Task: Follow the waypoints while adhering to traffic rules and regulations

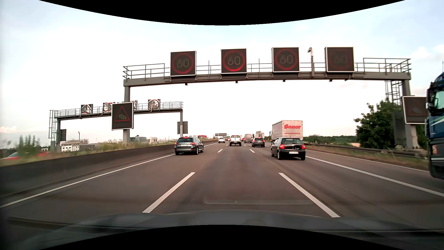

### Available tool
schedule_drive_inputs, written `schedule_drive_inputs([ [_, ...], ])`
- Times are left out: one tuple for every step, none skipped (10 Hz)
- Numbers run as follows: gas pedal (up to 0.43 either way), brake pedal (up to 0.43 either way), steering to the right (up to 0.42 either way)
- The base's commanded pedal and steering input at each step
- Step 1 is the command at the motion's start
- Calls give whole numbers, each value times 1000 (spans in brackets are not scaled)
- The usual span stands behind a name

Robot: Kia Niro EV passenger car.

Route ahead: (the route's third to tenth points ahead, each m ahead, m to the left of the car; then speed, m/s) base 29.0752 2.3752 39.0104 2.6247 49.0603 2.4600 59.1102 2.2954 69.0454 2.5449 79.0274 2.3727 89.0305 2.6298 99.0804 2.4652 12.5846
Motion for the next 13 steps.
schedule_drive_inputs([
  [0,189,-4],
  [0,189,-4],
  [0,189,-4],
  [0,189,-3],
  [0,189,-3],
  [0,195,-3],
  [0,195,-3],
  [0,201,-3],
  [0,207,-1],
  [0,207,-1],
  [0,213,-1],
  [0,220,-1],
  [0,220,-1],
])
